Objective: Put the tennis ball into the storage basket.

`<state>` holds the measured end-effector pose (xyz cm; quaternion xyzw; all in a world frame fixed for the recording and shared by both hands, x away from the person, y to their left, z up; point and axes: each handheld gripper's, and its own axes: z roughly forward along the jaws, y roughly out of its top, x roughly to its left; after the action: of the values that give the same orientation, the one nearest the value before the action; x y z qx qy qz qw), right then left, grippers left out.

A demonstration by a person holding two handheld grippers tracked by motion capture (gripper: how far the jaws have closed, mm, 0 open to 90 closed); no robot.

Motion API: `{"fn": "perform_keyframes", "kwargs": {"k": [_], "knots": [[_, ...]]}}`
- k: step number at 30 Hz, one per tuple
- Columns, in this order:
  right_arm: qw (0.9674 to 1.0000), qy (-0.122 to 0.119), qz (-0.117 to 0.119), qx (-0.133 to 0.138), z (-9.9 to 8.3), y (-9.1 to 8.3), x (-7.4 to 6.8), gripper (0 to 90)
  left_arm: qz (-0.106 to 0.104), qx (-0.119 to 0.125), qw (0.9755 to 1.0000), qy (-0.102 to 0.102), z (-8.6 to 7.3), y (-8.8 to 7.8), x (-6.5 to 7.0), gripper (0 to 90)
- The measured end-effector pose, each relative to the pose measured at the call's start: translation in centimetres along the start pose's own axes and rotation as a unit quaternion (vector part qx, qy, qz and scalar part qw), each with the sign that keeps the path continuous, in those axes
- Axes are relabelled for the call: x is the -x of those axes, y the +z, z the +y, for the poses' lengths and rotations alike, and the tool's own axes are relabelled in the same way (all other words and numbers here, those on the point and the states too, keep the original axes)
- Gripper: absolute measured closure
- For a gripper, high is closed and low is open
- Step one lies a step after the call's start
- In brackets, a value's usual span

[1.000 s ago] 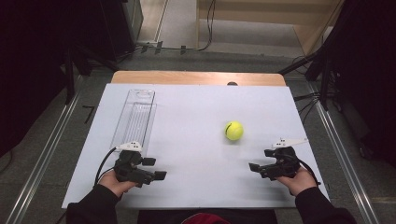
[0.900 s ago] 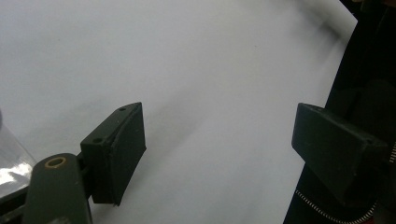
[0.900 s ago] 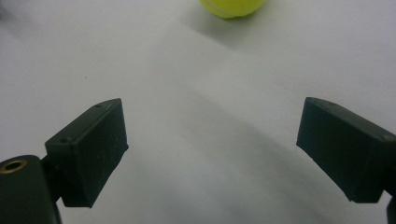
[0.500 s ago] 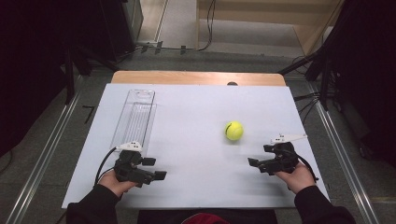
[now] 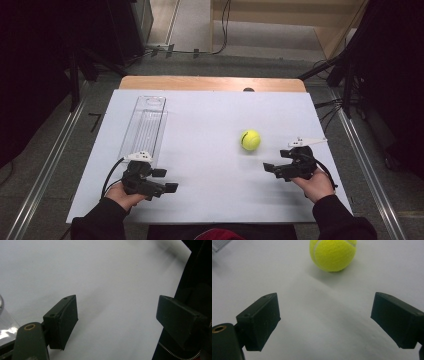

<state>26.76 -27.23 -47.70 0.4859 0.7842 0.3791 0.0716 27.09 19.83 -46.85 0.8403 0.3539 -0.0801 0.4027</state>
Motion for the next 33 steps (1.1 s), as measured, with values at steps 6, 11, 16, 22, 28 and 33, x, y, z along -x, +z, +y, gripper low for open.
{"fn": "perform_keyframes", "kwargs": {"k": [6, 11, 16, 22, 28, 33], "knots": [[1.0, -0.003, -0.002, -0.001, 0.6, 0.3, 0.0, 6.7, 0.003, -0.002, 1.0, 0.001, 0.0, 0.0, 0.0, 17.8], [1.0, -0.003, 0.002, -0.001, 1.1, 0.5, -0.1, 6.7, 0.003, -0.002, 1.0, 0.0, 0.0, 0.0, 0.0, 17.8], [1.0, -0.006, 0.003, -0.003, 1.6, 0.8, -0.1, 6.7, 0.005, -0.002, 1.0, 0.0, 0.0, 0.0, 0.0, 17.8], [1.0, -0.007, 0.002, -0.003, 2.1, 0.9, 0.1, 6.7, 0.006, 0.0, 1.0, -0.001, 0.0, 0.0, 0.0, 17.8], [0.9999, -0.008, 0.004, -0.006, 2.4, 1.1, 0.1, 6.7, 0.007, 0.0, 1.0, -0.001, 0.0, -0.1, 0.0, 17.8], [0.9999, -0.01, 0.003, -0.004, 2.9, 1.1, 0.2, 6.7, 0.007, 0.0, 1.0, -0.001, 0.0, -0.1, -0.1, 17.8]]}}
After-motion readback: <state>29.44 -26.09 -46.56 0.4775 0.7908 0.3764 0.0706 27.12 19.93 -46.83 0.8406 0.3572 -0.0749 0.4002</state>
